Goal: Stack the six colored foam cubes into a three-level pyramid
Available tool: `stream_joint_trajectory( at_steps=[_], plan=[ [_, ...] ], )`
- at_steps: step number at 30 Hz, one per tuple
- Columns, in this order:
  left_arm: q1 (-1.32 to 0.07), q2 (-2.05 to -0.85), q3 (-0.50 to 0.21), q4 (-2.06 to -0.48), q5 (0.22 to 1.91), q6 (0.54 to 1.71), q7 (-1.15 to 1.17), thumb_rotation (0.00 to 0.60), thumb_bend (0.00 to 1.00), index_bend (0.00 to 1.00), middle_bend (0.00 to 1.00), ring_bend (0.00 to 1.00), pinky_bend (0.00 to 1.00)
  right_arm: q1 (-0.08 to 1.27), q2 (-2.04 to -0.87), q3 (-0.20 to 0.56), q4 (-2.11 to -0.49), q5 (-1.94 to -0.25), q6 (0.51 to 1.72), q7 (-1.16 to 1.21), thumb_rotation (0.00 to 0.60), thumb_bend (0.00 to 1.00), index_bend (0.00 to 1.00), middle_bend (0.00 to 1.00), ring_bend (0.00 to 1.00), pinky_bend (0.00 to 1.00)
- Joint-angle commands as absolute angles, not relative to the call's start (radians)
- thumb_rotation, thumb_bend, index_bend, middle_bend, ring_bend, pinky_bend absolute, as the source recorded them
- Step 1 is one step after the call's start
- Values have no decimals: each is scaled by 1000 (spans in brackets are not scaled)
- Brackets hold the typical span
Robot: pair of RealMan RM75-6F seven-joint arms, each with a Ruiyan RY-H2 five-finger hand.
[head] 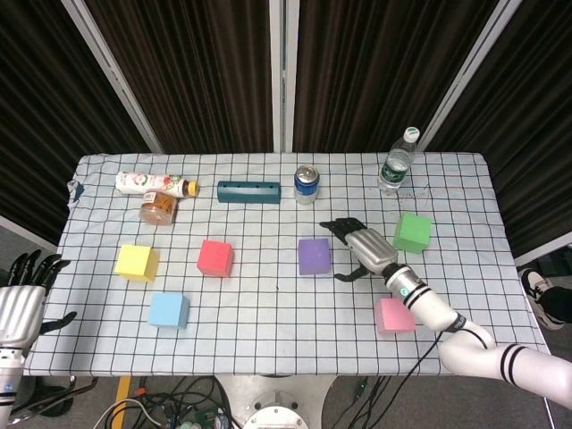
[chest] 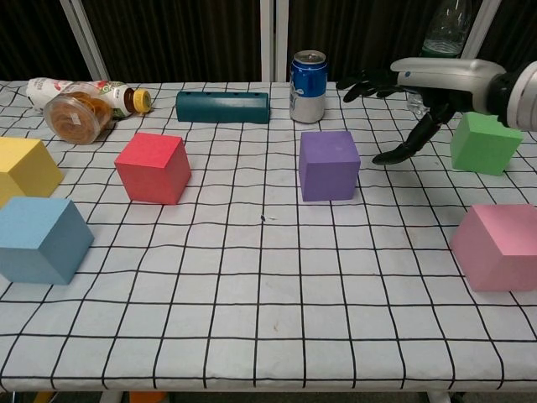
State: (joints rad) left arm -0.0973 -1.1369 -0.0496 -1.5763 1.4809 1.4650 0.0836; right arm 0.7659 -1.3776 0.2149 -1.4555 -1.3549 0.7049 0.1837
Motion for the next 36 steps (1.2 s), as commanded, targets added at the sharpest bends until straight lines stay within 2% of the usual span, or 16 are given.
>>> stream_joint_trajectory(
  at_steps=[1,8,12,16,22,30,36],
  plan=[
    [-98,-1136,-50,-1577,1480,1464,83,600,0,202,141,29,35,801,-1442,220,-1397,-1330,688,158,549,131,0,100,0,0],
    [-96,-1135,-44,-1578,1476,1460,72,600,0,202,142,29,35,857,-1553,218,-1287,-1314,663,158,566,131,0,140,0,0],
    [-93,-1136,-41,-1574,1474,1461,62,600,0,202,142,30,35,868,-1602,221,-1229,-1302,676,159,600,152,24,254,21,0],
    [-91,-1139,-41,-1566,1475,1464,53,600,0,202,142,30,35,872,-1629,226,-1210,-1299,701,160,600,212,88,355,84,0],
    [-92,-1143,-40,-1557,1478,1462,43,600,0,202,141,29,35,881,-1636,248,-1241,-1276,729,142,600,219,96,362,87,0],
    [-94,-1151,-38,-1534,1482,1461,21,600,0,202,142,29,35,929,-1692,282,-1248,-1143,709,9,600,217,96,337,87,0],
    [-96,-1159,-36,-1509,1487,1458,-4,600,0,202,142,29,35,959,-1736,285,-1247,-1028,715,-115,600,212,46,281,77,0]
  ],
)
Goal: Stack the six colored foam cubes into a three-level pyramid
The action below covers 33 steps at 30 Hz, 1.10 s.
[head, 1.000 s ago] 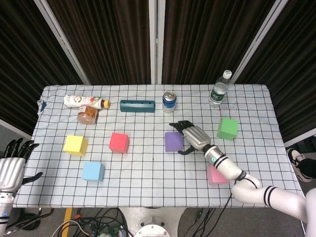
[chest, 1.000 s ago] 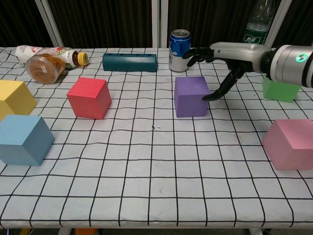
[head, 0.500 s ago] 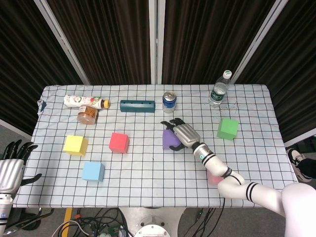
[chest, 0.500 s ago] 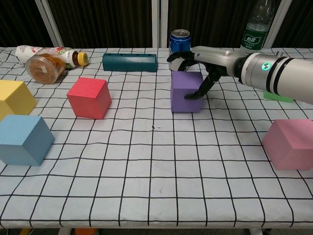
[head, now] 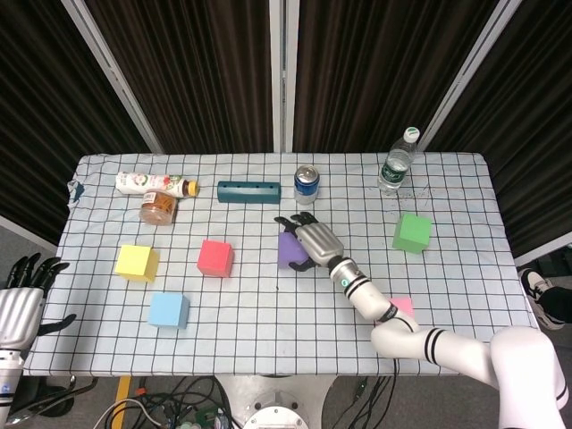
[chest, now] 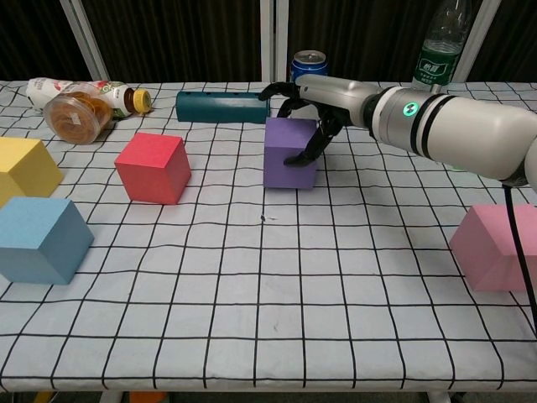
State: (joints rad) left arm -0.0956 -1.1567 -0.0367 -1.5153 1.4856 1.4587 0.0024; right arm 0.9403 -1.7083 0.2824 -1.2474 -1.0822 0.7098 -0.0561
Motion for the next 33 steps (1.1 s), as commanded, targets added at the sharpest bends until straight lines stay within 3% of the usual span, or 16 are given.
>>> stream_joint_trajectory(
  at_steps=[1,10,18,25,33],
  plan=[
    [-96,-1161,-36,-1503,1488,1458,-10,600,0,202,142,29,35,963,-1744,284,-1245,-1007,719,-136,600,210,35,272,74,0],
    [-116,-1165,-37,-1469,1526,1461,-36,600,0,202,142,29,35,966,-1740,271,-1307,-904,743,-224,600,189,0,62,0,0],
    [-235,-1098,-85,-1515,1596,1396,-61,600,0,204,141,29,35,852,-1481,272,-1597,-978,835,-170,600,185,0,15,0,0],
    [-440,-1093,-143,-1535,1606,1174,-154,600,0,214,141,29,35,684,-1178,239,-1819,-1130,971,-82,600,186,0,23,0,0],
    [-625,-1196,-162,-1499,1535,914,-109,600,0,210,141,29,35,538,-1003,191,-1888,-1287,1092,63,600,186,0,40,0,0]
  ],
)
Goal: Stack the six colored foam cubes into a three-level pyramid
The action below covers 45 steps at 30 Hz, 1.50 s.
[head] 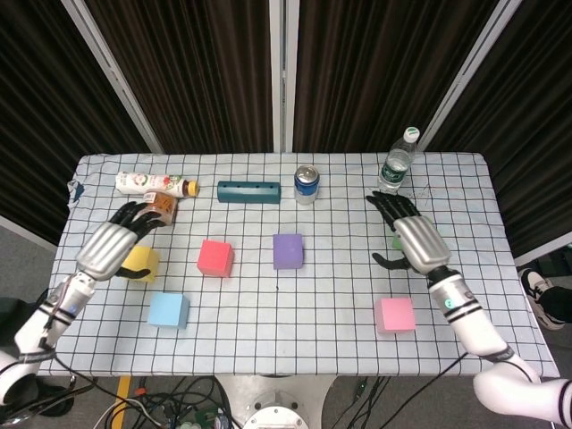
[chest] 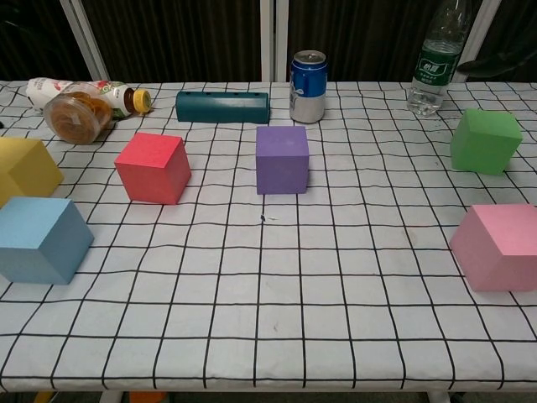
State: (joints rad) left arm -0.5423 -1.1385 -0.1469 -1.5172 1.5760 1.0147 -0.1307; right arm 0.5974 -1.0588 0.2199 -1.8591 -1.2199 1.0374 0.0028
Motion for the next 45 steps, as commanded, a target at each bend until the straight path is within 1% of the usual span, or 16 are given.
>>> stream_joint_trajectory(
  at_steps=[1,7,14,19,22,23,26,29,31,36,45],
  plan=[
    [-640,-1208,-162,-1495,1523,891,-101,600,0,207,142,29,35,527,-995,186,-1886,-1303,1101,74,600,187,0,41,0,0],
    [-718,-1298,-150,-1448,1462,776,-43,600,0,193,141,29,35,489,-998,155,-1839,-1380,1126,170,600,188,0,41,0,0],
    [-756,-1382,-148,-1384,1380,740,54,600,0,191,141,30,35,479,-1015,141,-1787,-1415,1127,224,600,188,0,41,0,0],
    [-773,-1425,-153,-1346,1317,720,77,600,0,192,147,29,35,476,-1026,135,-1759,-1423,1119,252,600,189,0,41,0,0],
    [-780,-1444,-154,-1330,1289,716,89,600,0,208,197,34,35,474,-1030,132,-1748,-1427,1118,263,600,188,0,42,0,0],
    [-782,-1454,-157,-1323,1276,719,95,600,0,222,224,53,35,474,-1031,131,-1743,-1429,1117,268,600,188,0,42,0,0],
    [-781,-1481,-165,-1313,1244,737,104,600,0,306,367,179,38,471,-1033,130,-1735,-1432,1118,276,600,188,0,45,0,0],
    [-784,-1497,-179,-1315,1203,739,98,600,0,370,431,241,46,467,-1035,131,-1730,-1435,1126,279,600,188,0,47,0,0],
    [-788,-1503,-191,-1315,1176,737,94,600,0,394,459,272,51,464,-1035,132,-1729,-1436,1130,283,600,189,0,49,0,0],
    [-797,-1519,-221,-1329,1129,772,113,600,0,408,467,275,56,457,-1030,131,-1730,-1439,1137,288,600,188,0,50,0,0],
    [-845,-1555,-234,-1328,1074,747,139,600,0,408,467,275,56,447,-1023,129,-1736,-1437,1142,288,600,189,0,50,0,0]
  ],
)
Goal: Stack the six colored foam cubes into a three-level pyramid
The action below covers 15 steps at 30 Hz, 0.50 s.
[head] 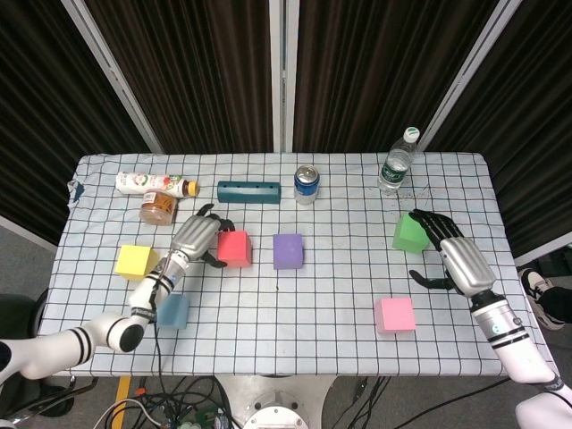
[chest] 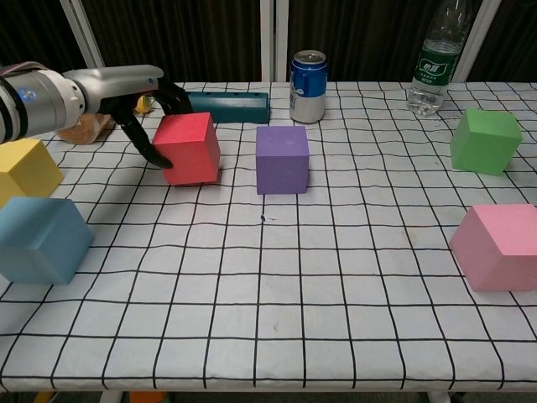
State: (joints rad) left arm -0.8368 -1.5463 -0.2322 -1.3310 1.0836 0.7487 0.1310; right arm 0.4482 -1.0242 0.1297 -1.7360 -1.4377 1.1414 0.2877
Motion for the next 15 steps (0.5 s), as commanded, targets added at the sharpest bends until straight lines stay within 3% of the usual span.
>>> stream_joint_trajectory(
  at_steps=[1,15],
  plan=[
    [-849,-1562,-235,-1328,1069,748,144,600,0,408,466,275,56,444,-1023,129,-1737,-1436,1145,289,600,189,0,50,0,0],
    [-901,-1651,-231,-1267,1037,761,195,600,0,407,466,275,56,418,-1015,122,-1731,-1438,1163,309,600,189,0,50,0,0]
  ],
)
